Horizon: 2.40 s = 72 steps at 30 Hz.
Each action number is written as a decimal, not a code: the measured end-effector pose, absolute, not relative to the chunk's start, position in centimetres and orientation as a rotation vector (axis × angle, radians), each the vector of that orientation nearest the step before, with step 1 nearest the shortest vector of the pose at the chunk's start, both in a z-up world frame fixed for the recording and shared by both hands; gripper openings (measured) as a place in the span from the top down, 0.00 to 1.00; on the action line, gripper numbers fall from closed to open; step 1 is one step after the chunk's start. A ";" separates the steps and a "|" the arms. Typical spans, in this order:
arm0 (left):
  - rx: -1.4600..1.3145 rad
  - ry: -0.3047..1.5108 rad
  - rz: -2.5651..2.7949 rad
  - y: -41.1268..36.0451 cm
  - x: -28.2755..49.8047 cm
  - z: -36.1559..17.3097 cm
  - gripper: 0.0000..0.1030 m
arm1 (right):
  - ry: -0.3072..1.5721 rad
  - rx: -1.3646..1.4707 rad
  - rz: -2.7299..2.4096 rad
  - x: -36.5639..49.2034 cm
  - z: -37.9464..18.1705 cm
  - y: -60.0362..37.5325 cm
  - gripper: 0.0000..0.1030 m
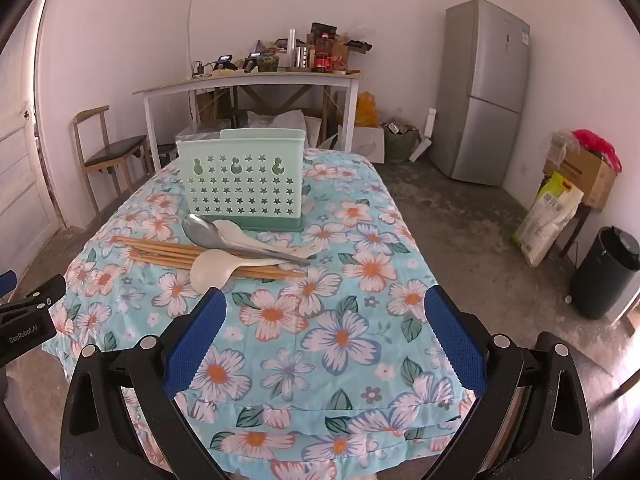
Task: Organize utensils
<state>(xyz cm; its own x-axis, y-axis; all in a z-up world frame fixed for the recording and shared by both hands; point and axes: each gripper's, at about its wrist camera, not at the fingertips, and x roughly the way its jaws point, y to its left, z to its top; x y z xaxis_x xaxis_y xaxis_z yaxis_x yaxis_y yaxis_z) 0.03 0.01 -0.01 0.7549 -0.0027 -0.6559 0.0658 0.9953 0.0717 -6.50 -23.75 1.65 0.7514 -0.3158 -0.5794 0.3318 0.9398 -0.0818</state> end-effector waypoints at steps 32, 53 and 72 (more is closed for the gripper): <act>0.088 0.713 -0.038 0.1 0.0 0.0 0.06 | 0.631 0.026 -0.354 -6.5 1.8 -23.5 0.08; 0.091 0.714 -0.039 0.0 0.0 0.0 0.06 | 0.633 0.027 -0.353 -6.5 1.9 -23.5 0.08; 0.094 0.714 -0.037 0.0 0.0 0.0 0.06 | 0.633 0.030 -0.351 -6.7 2.2 -23.3 0.08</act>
